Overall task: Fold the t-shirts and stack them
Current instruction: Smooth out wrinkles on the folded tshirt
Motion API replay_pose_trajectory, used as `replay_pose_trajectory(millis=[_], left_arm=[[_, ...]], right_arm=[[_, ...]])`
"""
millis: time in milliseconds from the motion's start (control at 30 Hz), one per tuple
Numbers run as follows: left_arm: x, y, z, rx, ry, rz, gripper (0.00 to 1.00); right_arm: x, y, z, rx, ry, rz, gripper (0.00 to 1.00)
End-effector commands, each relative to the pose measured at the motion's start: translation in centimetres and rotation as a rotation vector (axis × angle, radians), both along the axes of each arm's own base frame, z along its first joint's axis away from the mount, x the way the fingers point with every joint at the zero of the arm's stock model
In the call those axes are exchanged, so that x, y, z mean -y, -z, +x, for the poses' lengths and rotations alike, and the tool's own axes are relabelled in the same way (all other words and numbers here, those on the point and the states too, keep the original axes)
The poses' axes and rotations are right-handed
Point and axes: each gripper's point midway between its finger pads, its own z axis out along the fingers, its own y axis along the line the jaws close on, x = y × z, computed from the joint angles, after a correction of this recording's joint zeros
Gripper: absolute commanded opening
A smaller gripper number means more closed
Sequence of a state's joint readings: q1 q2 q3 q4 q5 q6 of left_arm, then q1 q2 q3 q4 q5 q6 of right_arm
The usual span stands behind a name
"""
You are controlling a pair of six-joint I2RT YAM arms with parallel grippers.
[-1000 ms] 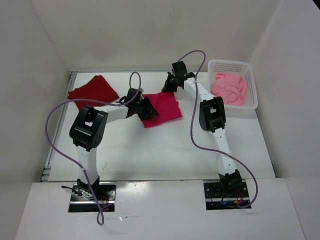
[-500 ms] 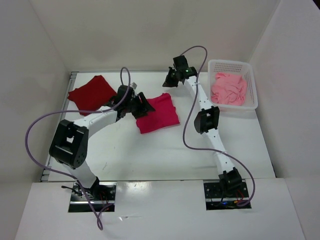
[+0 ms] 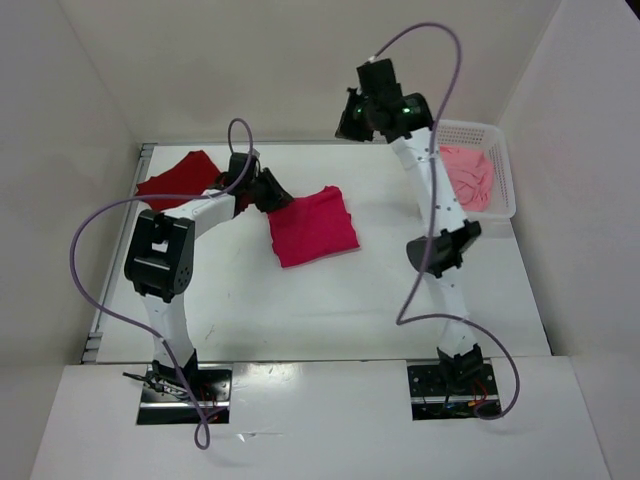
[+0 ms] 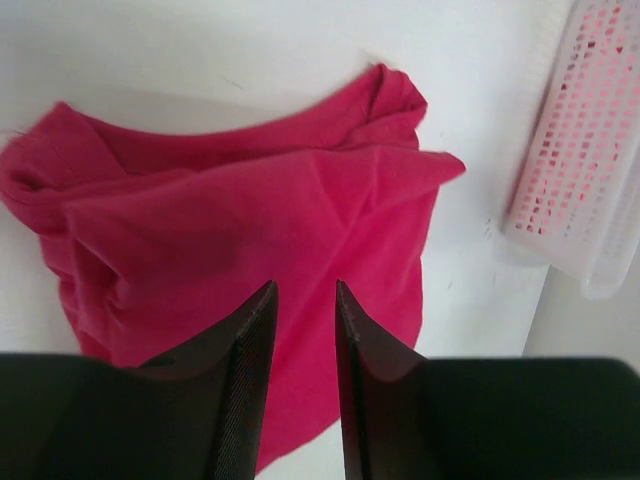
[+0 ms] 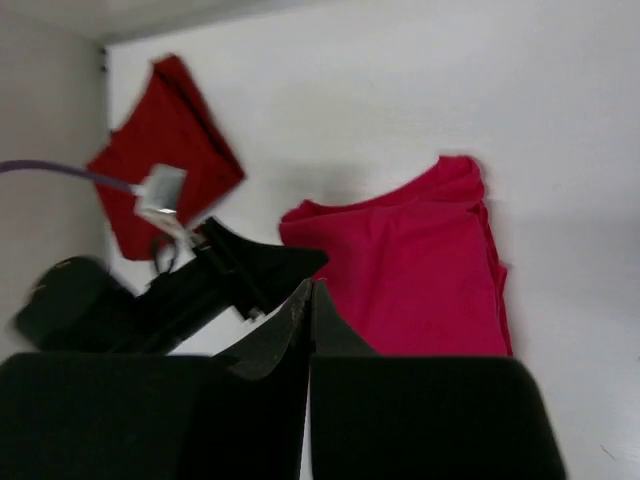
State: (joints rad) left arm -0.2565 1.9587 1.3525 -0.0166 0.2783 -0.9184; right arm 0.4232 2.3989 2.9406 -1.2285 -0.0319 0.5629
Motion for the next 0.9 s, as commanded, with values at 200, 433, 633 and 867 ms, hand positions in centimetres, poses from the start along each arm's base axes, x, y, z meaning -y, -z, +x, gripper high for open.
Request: replay_pose_trajectory(millis=[200, 433, 633, 867], left_arm=[[-2.0, -0.8, 3.2, 0.064, -0.032, -0.022, 0.36], [-4.0, 2.1, 3.3, 0.024, -0.066, 0.013, 0.36], [-5.0, 3.0, 3.1, 0.012, -0.092, 0.041, 0.36], [-5.9, 4.2, 2.7, 0.002, -0.094, 0.105, 0.36]], right_arm=[[0.3, 6.1, -4.1, -0.001, -0.081, 0.239, 0.00], [-3.4, 13.6, -2.4, -0.089, -0.220, 0.244, 0.00], [-3.8, 18.3, -0.8, -0.158, -0.218, 0.240, 0.00], [-3.5, 18.5, 0.2, -0.152, -0.214, 0.266, 0.00]])
